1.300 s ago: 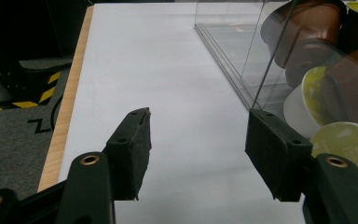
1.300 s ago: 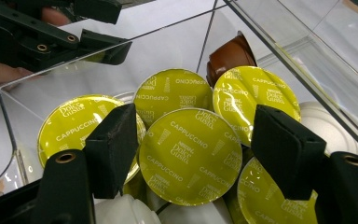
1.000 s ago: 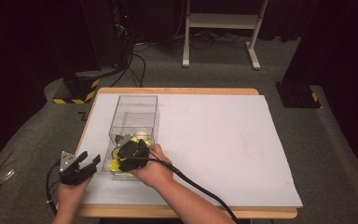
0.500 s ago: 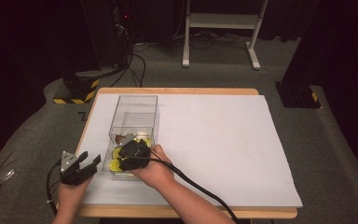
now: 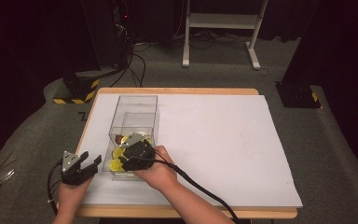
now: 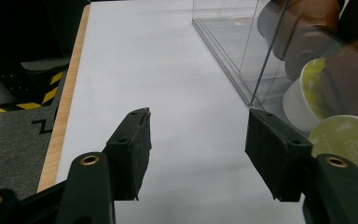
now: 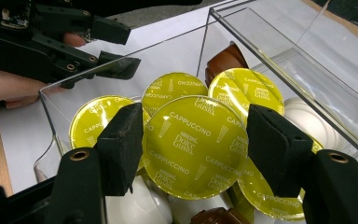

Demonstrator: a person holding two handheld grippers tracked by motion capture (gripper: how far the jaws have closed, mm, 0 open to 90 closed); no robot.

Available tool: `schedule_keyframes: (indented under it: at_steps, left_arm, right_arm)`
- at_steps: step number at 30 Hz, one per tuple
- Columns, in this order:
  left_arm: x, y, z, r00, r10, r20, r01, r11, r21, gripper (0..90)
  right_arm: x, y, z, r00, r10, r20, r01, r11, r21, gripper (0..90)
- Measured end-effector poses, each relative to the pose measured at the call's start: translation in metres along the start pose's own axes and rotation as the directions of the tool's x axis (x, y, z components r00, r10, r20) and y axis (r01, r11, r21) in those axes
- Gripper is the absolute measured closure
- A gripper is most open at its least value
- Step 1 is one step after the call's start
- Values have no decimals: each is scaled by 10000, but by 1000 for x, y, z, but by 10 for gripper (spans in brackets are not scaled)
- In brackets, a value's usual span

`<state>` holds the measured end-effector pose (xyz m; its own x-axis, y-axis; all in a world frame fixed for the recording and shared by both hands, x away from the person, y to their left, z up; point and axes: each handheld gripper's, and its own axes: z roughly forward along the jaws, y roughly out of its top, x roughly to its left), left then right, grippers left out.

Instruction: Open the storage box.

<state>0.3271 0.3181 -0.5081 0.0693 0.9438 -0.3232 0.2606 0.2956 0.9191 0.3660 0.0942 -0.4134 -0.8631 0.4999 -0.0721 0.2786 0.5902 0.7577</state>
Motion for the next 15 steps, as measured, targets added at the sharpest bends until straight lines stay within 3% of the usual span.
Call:
schedule_keyframes:
  at_steps: [5,15]
  left_arm:
    - [0,-1,0,9998,200,60,-201,9997,125,402]
    - [-2,-1,1,9998,202,56,-203,9996,172,394]
  right_arm:
    - [0,-1,-5,9999,114,-40,-115,9995,-285,380]
    - [-1,-1,-10,9996,248,-160,-259,9973,-682,380]
